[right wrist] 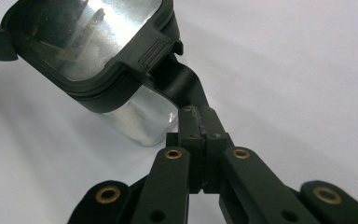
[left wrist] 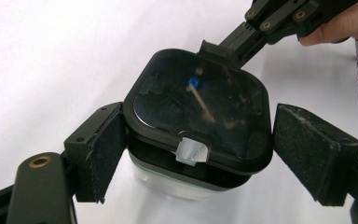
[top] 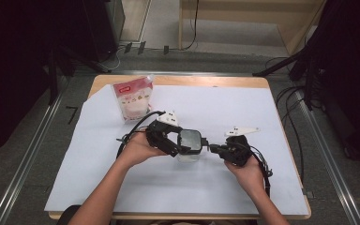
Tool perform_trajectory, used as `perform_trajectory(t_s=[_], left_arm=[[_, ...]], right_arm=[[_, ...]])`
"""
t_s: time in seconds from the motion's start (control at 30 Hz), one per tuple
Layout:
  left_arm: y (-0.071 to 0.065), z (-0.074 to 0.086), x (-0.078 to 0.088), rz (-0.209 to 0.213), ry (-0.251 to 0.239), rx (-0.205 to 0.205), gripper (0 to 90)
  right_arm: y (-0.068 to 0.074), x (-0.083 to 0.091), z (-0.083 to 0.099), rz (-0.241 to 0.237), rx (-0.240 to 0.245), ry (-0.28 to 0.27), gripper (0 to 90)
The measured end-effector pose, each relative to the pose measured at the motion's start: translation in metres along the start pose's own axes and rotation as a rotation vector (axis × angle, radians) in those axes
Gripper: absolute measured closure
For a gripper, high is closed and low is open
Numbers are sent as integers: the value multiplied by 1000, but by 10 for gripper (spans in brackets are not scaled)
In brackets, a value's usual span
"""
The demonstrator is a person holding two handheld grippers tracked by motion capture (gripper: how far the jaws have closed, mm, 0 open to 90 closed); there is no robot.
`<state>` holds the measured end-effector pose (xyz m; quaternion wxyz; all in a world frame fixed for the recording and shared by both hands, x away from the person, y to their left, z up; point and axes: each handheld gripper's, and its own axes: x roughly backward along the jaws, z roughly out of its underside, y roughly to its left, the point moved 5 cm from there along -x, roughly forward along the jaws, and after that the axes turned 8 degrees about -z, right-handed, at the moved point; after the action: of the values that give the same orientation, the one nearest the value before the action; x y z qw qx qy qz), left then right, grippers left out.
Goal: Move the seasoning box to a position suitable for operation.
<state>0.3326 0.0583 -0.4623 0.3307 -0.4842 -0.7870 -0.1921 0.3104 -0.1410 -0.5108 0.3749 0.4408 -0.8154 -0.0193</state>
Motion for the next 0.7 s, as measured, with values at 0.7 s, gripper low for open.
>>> perform_trajectory(t_s=[0.7], left_arm=[[-4,-21,7,-17,-9,31,267]], right_arm=[[1,1,0,0,1,-1,900]])
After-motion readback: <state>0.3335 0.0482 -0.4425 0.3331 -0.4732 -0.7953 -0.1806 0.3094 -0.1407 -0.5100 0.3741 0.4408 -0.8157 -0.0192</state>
